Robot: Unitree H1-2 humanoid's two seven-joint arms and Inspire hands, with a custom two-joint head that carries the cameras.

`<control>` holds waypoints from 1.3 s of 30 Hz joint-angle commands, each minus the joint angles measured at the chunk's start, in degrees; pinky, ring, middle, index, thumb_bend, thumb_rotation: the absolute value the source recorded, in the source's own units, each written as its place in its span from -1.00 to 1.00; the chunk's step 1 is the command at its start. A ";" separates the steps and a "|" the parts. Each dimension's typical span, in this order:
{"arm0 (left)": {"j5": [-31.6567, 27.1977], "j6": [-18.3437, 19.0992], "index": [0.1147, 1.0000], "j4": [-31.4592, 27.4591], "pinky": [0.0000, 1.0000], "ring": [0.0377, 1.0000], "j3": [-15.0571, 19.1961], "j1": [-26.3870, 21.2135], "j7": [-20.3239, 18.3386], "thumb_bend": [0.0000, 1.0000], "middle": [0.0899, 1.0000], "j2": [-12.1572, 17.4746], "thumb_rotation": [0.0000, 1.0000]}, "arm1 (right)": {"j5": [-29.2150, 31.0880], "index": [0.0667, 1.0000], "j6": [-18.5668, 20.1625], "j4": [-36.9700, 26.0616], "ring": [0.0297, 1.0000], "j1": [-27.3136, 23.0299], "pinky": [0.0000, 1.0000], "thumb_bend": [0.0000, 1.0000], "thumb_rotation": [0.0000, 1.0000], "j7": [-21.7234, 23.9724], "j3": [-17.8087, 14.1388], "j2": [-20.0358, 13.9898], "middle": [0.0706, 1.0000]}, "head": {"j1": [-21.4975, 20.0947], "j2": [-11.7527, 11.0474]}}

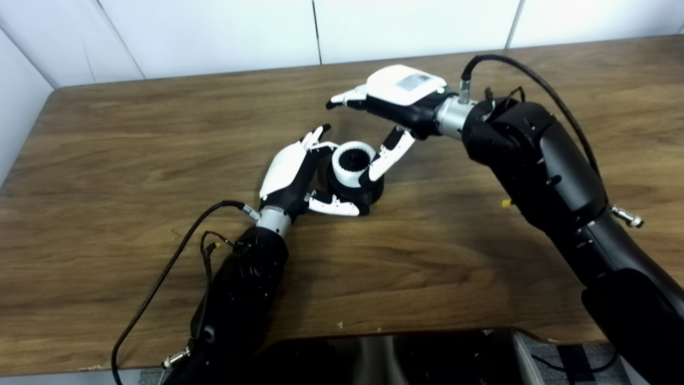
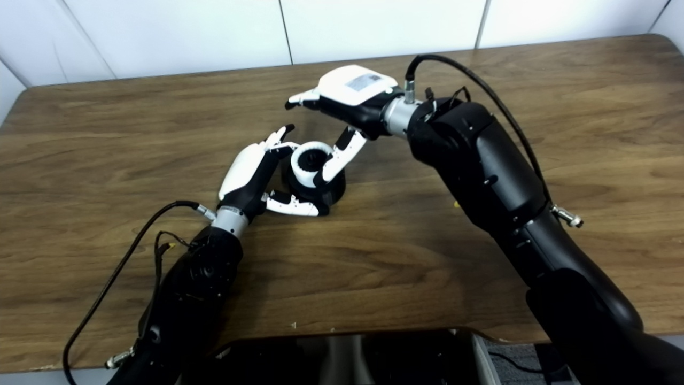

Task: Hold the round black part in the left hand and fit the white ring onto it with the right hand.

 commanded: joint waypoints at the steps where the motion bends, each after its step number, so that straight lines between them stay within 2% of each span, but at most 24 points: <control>1: -0.11 0.05 0.11 -0.90 1.00 1.00 0.48 -1.46 -0.16 0.93 1.00 0.18 -0.47 | 2.93 0.77 1.78 -1.52 0.72 -2.35 0.61 0.87 0.17 -1.94 -2.69 0.00 0.73 | 0.06 0.02; 5: -0.10 0.27 0.11 -1.04 1.00 1.00 0.59 -1.62 -0.38 0.92 1.00 0.16 -0.50 | 6.69 0.67 3.56 -1.80 0.59 -0.74 0.29 0.45 0.18 -4.71 -5.82 1.29 0.62 | 0.13 0.06; 8: -0.24 0.48 0.10 -1.25 1.00 1.00 0.62 -1.68 -0.54 0.91 1.00 0.22 -0.52 | 8.85 0.62 3.19 -1.34 0.54 0.15 0.20 0.32 0.16 -6.83 -7.02 1.70 0.59 | 0.17 0.00; 16: -0.67 1.13 0.16 -1.61 1.00 1.00 0.85 -1.84 -1.35 0.94 1.00 0.72 -0.51 | 9.91 0.58 2.81 -1.08 0.48 1.54 0.16 0.25 0.18 -10.13 -6.65 0.98 0.55 | 0.40 -0.03; 20: -0.33 1.32 0.31 -1.93 1.00 1.00 0.94 -1.92 -1.78 0.99 1.00 1.09 -0.46 | 9.89 0.58 3.00 -1.12 0.50 1.92 0.18 0.25 0.24 -10.59 -6.43 0.50 0.56 | 0.52 -0.04; 29: 0.23 2.68 0.76 -3.21 1.00 1.00 1.23 -1.94 -2.93 1.00 1.00 1.81 -0.27 | 10.27 0.57 2.55 -0.80 0.47 2.29 0.14 0.30 0.19 -11.84 -6.18 -0.40 0.52 | 0.71 -0.07; 39: -0.19 3.45 0.92 -4.29 0.99 1.00 1.68 -1.42 -3.30 1.00 1.00 1.95 -0.23 | 10.93 0.57 2.56 -0.65 0.46 2.82 0.13 0.37 0.23 -12.05 -6.24 -1.09 0.50 | 0.80 0.00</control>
